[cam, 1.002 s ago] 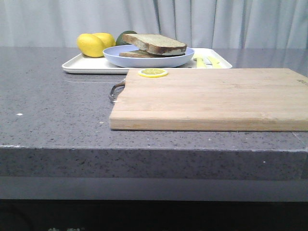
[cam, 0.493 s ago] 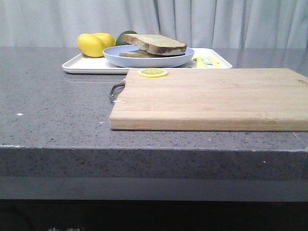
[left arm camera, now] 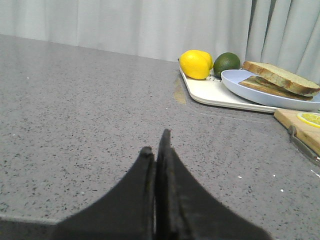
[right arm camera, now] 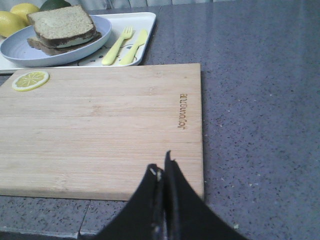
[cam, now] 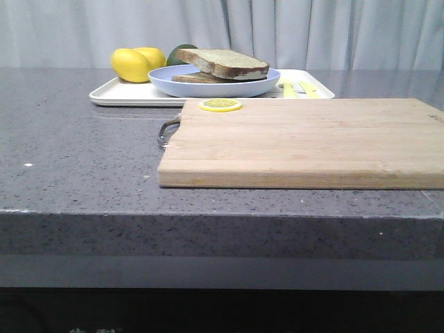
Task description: Place bread and move sandwich to tray
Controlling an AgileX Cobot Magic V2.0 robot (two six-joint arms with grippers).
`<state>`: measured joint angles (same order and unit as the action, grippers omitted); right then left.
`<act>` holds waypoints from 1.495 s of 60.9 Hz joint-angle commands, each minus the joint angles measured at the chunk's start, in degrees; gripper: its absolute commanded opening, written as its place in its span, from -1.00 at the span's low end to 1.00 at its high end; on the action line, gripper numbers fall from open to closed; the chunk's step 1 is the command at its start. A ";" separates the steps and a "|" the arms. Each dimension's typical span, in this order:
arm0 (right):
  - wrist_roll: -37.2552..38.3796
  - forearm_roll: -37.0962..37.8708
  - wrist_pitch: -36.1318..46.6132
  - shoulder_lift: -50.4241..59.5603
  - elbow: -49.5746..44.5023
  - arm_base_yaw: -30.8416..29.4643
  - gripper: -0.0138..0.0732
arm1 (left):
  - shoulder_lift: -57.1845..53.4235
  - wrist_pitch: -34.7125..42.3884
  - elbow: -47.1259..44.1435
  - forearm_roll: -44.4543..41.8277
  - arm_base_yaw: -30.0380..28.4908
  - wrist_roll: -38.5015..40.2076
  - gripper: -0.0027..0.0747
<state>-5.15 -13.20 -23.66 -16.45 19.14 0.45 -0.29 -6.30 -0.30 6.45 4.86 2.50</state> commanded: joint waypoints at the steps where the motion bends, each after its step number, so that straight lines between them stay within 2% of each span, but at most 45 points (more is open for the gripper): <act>1: -0.31 -0.51 4.29 -0.39 1.53 -0.26 -0.82 | -1.20 4.65 -0.02 0.39 0.47 0.48 -0.98; 46: -0.31 -0.47 5.86 -0.39 0.81 -0.26 -0.82 | -1.20 4.65 -0.02 0.39 0.47 0.48 -0.98; 57: -0.26 -0.24 17.28 0.77 -6.27 -0.26 -0.82 | -1.20 4.65 -0.02 0.39 0.47 0.48 -0.98; 64: -0.26 -0.07 20.92 4.41 -12.45 -0.26 -0.82 | -1.20 4.65 -0.02 0.39 0.47 0.48 -0.98; 77: -0.26 -0.07 20.98 11.87 -19.24 -0.26 -0.82 | -1.20 4.65 -0.02 0.39 0.47 0.48 -0.98; 91: -0.26 -0.07 19.14 17.23 -20.52 -0.26 -0.82 | -1.20 4.65 -0.02 0.39 0.47 0.48 -0.98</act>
<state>-5.15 -13.20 -8.33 -0.13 -1.59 0.45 -0.29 -6.30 -0.30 6.45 4.86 2.50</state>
